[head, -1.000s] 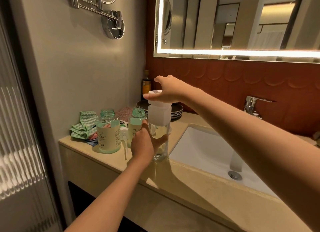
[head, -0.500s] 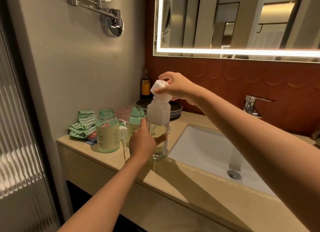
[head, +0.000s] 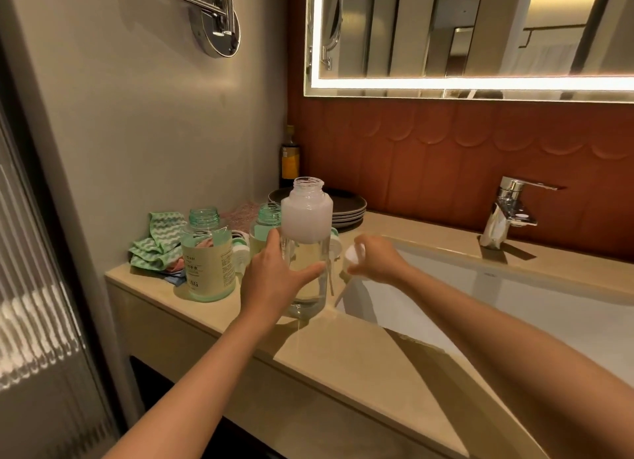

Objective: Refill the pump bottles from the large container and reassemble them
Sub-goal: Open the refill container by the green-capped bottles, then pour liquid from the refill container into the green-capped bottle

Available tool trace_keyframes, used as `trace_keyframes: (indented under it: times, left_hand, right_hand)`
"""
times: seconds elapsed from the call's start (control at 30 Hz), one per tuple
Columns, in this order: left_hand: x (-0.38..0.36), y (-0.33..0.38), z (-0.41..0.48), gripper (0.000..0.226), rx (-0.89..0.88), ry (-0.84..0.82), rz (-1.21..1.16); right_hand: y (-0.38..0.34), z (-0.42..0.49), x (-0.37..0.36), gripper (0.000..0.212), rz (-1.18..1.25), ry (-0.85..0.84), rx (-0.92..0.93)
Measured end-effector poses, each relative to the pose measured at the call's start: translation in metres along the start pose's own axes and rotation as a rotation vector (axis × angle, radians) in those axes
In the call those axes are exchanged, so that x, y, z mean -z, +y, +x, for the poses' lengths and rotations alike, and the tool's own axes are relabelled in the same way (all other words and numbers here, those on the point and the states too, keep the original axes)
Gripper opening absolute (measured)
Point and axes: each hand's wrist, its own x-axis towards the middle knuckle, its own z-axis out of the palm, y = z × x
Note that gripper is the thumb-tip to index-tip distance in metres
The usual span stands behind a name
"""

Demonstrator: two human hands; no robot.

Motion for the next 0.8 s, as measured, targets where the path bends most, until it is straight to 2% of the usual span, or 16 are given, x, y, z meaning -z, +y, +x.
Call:
trace_keyframes:
  times: [0.27,0.47,0.57,0.63,0.73,0.8]
  left_hand:
    - [-0.001,-0.008,-0.001,0.078,-0.061,-0.001,-0.100]
    - [-0.002,-0.010,-0.002,0.086,-0.038,0.013,-0.119]
    - [0.002,-0.011,-0.005,0.087,-0.024,0.009,-0.127]
    - [0.008,-0.013,-0.008,0.076,-0.021,0.038,-0.153]
    - [0.019,-0.016,-0.013,0.040,-0.033,0.196,-0.238]
    - [0.026,-0.021,-0.014,0.018,-0.056,0.322,-0.259]
  right_hand:
    - [-0.001,0.019,-0.022,0.055,0.176,-0.046,0.010]
    - [-0.001,0.021,-0.022,0.071,0.349,-0.158,-0.039]
    - [0.001,0.014,-0.015,0.066,0.448,-0.114,-0.054]
    - [-0.001,0.006,-0.008,0.055,0.630,-0.028,-0.038]
    - [-0.012,-0.014,-0.001,0.041,0.823,0.049,0.080]
    - [-0.021,-0.027,-0.001,0.046,0.872,0.034,0.177]
